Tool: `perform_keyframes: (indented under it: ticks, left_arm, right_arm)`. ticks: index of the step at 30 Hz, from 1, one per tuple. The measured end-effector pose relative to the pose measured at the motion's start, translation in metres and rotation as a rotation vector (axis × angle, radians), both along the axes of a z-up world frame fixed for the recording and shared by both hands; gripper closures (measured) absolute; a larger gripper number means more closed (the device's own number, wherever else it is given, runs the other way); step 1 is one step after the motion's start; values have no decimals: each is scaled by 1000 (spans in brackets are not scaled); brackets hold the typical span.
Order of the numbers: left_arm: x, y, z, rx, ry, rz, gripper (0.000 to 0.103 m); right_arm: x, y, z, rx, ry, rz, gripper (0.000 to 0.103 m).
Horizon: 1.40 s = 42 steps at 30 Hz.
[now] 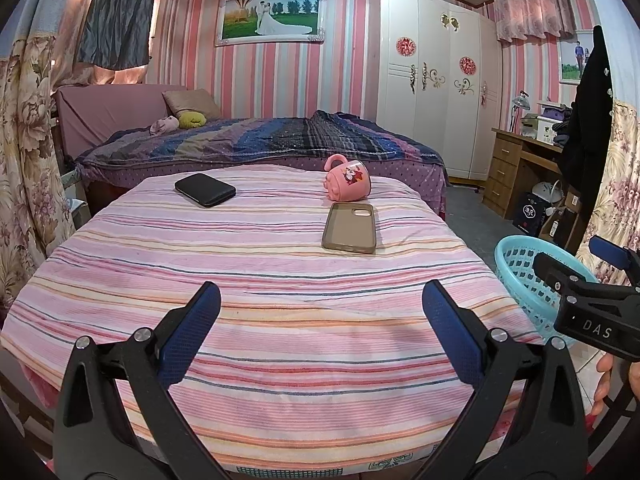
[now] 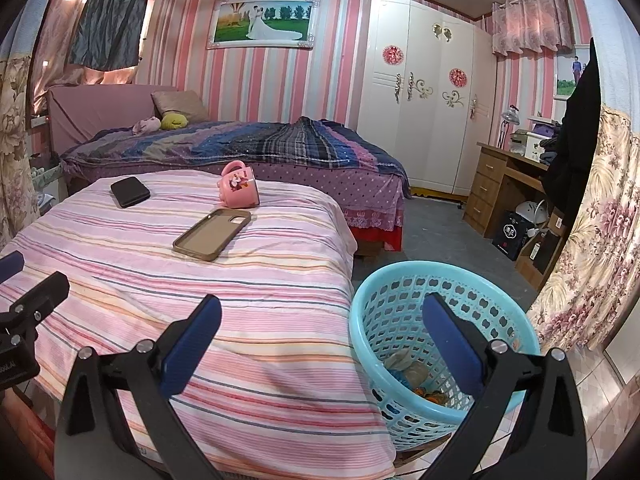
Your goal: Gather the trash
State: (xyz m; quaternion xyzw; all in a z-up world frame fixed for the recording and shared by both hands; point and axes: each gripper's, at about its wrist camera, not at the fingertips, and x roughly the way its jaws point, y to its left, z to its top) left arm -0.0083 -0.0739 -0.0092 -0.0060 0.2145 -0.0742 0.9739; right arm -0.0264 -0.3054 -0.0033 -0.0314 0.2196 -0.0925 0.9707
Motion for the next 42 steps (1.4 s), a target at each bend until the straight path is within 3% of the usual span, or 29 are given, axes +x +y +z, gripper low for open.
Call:
perform_keyframes:
  ticks: [42]
  left_arm:
    - [-3,8,6,-17,-23,21,5]
  right_arm:
    - [-2,7,3,-23,-45,-3,5]
